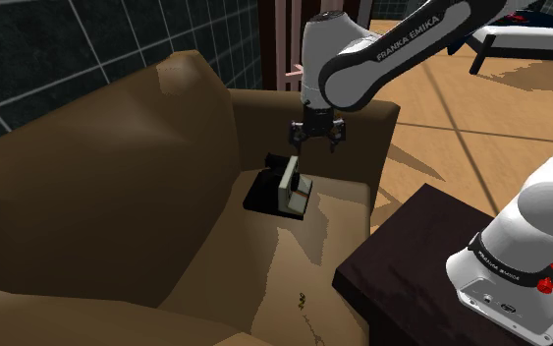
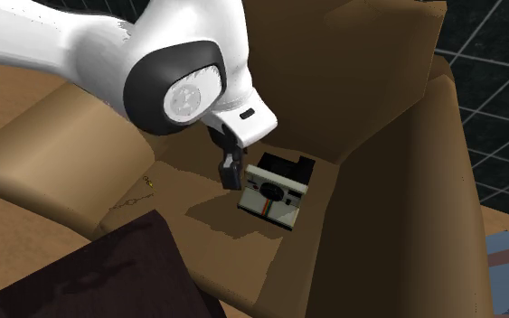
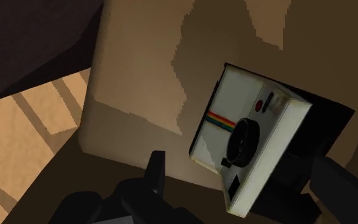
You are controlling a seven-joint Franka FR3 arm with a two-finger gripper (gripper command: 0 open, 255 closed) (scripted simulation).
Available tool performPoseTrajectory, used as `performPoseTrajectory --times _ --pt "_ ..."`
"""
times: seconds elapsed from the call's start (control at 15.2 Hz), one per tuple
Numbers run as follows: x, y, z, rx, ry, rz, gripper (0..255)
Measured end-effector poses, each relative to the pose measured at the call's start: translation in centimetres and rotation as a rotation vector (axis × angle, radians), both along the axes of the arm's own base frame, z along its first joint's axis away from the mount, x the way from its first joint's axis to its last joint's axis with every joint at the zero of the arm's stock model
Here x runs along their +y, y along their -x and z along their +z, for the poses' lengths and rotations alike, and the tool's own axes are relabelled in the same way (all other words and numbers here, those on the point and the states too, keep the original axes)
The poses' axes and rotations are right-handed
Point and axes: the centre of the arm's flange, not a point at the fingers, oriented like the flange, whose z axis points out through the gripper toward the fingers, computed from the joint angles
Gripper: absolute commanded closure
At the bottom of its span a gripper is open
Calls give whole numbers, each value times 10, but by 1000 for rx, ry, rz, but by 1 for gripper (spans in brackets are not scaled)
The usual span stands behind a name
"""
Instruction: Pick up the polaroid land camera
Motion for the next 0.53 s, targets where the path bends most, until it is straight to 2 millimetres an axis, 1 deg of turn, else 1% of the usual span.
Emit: performPoseTrajectory --times 0.07,0.2,0.26,0.4,0.53 --pt "5 -4 -10 3 -2 -29 0" --pt "14 -21 -33 6 -6 -84 0" --pt "16 -27 -40 8 -7 -114 0" --pt "20 -43 -65 11 -11 -171 0" --pt "31 -63 -81 15 -15 -227 0"
